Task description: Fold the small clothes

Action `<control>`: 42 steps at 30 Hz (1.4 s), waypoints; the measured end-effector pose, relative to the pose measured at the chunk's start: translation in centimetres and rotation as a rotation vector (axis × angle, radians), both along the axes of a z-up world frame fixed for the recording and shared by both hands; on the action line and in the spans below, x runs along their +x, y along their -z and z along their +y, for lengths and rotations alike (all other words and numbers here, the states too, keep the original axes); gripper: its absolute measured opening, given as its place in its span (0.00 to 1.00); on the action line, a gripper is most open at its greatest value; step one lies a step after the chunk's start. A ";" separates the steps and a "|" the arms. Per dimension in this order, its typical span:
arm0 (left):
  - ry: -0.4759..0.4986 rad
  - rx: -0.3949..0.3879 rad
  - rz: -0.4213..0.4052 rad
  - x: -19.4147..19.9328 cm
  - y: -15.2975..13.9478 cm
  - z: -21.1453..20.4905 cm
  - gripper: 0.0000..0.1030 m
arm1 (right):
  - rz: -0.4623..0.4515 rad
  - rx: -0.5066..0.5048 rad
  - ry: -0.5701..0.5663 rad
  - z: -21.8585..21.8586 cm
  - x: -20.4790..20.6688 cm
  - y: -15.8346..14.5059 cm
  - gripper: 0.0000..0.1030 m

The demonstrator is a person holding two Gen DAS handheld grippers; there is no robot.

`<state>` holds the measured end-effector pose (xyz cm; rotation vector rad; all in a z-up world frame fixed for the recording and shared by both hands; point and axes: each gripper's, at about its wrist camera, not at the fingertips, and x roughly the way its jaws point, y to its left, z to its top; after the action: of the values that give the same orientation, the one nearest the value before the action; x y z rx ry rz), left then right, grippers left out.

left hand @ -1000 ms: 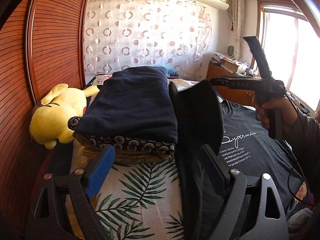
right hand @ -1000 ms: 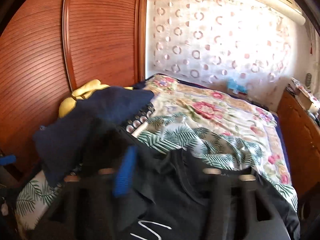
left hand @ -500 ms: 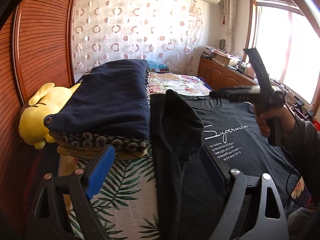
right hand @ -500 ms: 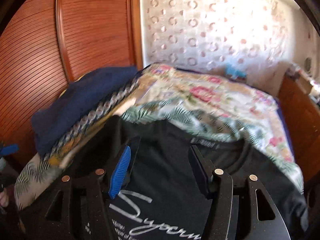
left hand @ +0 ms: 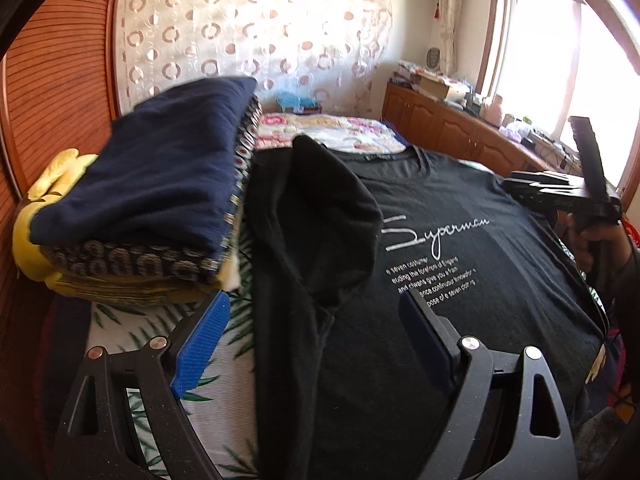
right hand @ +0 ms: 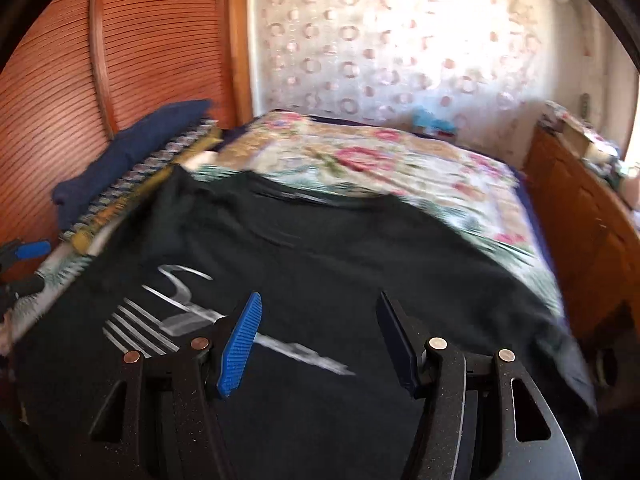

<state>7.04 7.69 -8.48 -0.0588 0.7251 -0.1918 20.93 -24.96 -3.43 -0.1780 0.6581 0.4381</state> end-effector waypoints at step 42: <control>0.133 0.189 0.160 4.4 3.9 -6.8 1.00 | 0.097 -0.056 0.269 -16.5 1.3 1.1 0.03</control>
<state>11.39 0.87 -12.36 0.1558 0.9044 -0.2470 22.25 -41.49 -4.56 -0.1191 0.7783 0.1701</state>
